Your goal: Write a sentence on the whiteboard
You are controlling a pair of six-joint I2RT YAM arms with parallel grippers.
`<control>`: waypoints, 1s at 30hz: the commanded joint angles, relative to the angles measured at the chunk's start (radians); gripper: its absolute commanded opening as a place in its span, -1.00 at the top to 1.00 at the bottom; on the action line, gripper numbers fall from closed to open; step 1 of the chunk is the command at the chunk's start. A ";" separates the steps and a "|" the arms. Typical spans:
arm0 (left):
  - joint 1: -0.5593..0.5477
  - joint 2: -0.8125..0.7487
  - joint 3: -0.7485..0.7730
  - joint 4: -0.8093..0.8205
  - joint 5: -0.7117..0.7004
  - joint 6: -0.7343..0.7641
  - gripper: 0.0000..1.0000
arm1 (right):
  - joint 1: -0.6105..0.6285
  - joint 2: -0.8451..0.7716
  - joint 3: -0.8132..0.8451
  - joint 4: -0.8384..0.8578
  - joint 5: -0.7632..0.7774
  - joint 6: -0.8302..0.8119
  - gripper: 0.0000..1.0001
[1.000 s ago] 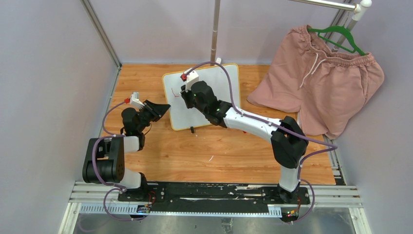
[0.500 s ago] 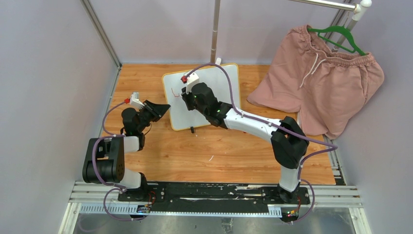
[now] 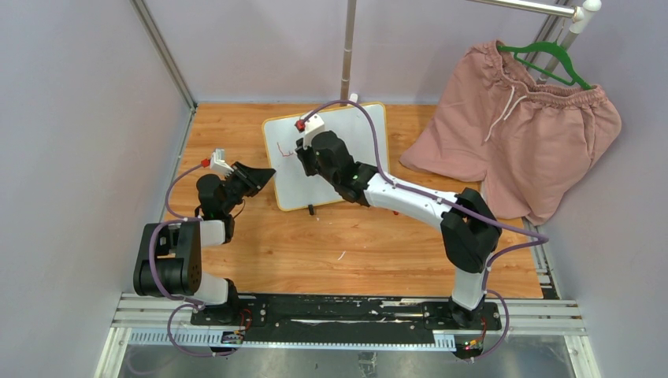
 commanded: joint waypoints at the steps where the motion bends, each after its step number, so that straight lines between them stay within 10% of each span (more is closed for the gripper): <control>1: -0.002 -0.029 -0.012 0.014 0.021 0.001 1.00 | -0.028 0.004 0.048 -0.035 0.045 -0.020 1.00; 30: -0.002 -0.031 -0.008 0.015 0.021 0.003 1.00 | 0.002 0.050 0.098 -0.046 -0.028 -0.028 1.00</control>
